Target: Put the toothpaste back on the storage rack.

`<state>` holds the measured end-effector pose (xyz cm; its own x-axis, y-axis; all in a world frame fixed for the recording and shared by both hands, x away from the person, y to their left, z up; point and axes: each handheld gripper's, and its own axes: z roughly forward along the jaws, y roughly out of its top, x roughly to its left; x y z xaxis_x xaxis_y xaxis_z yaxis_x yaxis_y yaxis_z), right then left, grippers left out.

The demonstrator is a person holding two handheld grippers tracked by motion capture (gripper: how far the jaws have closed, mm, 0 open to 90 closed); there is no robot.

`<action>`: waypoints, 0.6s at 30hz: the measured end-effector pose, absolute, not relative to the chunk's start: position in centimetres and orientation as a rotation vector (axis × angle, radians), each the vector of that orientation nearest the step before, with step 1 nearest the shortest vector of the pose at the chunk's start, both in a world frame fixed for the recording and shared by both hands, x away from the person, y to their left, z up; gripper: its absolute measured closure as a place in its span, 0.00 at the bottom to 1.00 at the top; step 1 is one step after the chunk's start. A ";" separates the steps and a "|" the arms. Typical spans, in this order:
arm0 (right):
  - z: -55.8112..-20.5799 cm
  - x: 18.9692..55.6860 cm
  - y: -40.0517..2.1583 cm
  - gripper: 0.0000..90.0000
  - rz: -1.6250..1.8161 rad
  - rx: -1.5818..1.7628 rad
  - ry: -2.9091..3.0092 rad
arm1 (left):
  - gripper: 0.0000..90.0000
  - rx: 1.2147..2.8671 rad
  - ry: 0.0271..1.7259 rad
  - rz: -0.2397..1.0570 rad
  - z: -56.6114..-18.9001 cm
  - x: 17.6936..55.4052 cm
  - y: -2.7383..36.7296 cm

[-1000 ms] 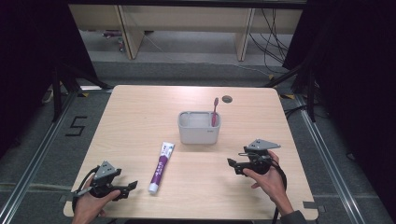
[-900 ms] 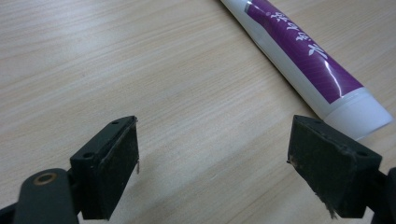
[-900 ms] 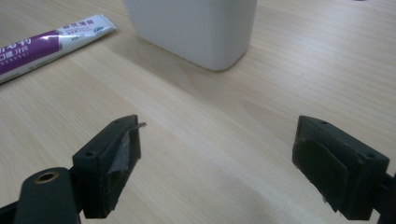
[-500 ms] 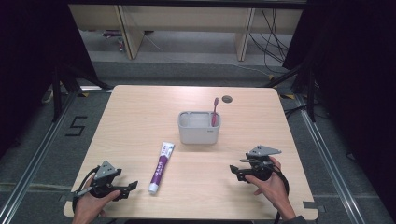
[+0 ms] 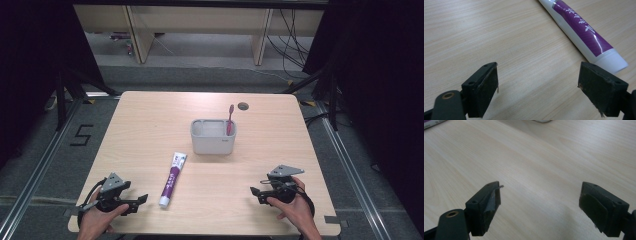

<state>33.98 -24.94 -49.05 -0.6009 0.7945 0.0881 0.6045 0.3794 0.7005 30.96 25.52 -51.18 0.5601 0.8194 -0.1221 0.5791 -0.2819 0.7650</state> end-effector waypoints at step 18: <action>-49.5 33.3 -25.5 0.21 1.045 1.235 2.423 | 0.24 1.963 1.066 0.302 -50.2 32.2 23.2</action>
